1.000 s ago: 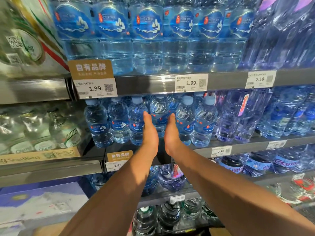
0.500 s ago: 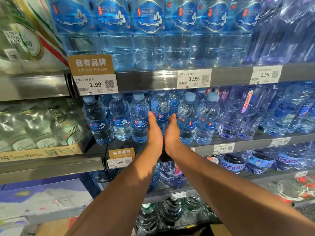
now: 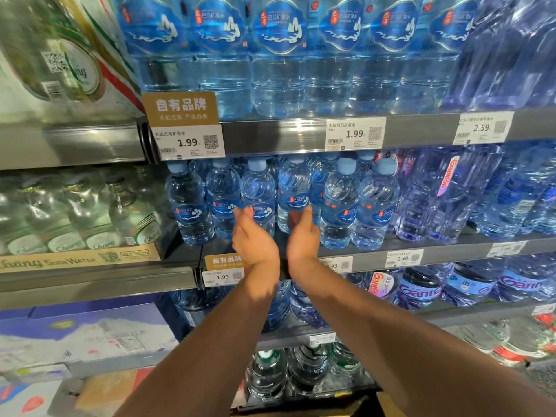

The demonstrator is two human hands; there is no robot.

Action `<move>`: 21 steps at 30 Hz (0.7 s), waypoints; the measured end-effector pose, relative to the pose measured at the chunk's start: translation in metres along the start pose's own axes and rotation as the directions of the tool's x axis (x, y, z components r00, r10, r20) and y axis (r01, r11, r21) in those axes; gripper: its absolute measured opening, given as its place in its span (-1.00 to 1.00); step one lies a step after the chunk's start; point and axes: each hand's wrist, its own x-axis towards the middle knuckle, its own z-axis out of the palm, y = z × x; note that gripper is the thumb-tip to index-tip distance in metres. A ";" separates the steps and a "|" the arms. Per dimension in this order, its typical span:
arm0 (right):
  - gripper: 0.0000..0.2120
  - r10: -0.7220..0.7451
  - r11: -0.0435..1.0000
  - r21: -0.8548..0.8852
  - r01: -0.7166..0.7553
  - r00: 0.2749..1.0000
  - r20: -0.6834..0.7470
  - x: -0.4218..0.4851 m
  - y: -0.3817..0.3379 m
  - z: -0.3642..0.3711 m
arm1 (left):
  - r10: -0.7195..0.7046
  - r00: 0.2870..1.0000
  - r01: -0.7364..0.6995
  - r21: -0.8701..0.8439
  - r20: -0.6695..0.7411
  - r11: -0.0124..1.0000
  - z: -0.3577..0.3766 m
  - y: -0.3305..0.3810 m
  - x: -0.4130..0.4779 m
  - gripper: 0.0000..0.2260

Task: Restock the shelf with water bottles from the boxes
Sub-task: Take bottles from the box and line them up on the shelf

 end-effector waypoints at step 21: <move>-0.59 0.017 1.000 0.016 -0.018 0.996 0.085 -0.017 -0.003 0.016 | -0.077 0.947 0.079 0.006 0.312 0.997 -0.026 -0.012 0.029 -0.49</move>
